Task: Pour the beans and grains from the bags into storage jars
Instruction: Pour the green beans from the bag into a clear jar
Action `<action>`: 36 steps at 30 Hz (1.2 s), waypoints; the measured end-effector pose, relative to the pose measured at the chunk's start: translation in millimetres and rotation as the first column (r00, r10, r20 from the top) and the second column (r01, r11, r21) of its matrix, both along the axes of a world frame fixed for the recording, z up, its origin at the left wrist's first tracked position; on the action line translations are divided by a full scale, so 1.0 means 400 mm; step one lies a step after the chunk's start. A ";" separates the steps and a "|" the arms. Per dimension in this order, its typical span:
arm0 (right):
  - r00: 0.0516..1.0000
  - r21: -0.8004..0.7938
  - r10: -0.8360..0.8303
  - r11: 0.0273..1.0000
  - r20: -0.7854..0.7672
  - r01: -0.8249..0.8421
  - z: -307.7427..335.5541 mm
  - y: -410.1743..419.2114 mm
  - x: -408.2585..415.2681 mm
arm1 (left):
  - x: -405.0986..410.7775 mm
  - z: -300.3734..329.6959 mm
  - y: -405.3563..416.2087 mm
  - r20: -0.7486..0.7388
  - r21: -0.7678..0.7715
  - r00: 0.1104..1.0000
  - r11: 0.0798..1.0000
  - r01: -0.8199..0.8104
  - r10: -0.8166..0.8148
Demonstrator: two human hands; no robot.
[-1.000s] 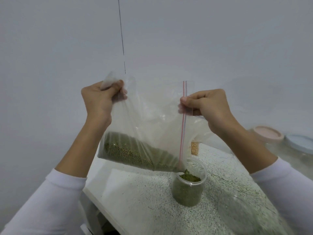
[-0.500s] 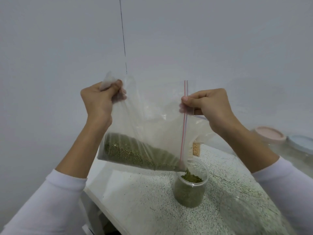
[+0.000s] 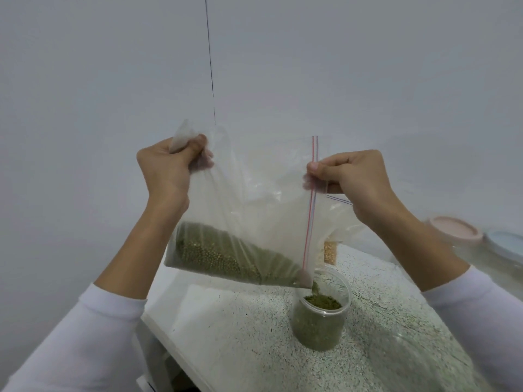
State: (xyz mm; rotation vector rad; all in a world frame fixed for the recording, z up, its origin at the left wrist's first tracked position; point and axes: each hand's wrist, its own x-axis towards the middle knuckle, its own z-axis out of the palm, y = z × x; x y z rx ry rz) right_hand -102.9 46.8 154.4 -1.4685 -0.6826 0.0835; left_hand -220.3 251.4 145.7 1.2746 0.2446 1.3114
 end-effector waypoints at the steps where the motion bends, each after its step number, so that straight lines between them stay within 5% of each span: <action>1: 1.000 0.009 -0.007 1.000 0.001 0.007 0.003 -0.001 0.002 | -0.002 0.000 0.002 0.017 -0.012 1.000 1.000 -0.011 0.011; 36: 0.999 -0.038 0.024 0.999 0.026 -0.023 0.004 0.005 -0.004 | -0.006 -0.009 0.008 -0.030 -0.010 0.999 0.999 0.046 -0.046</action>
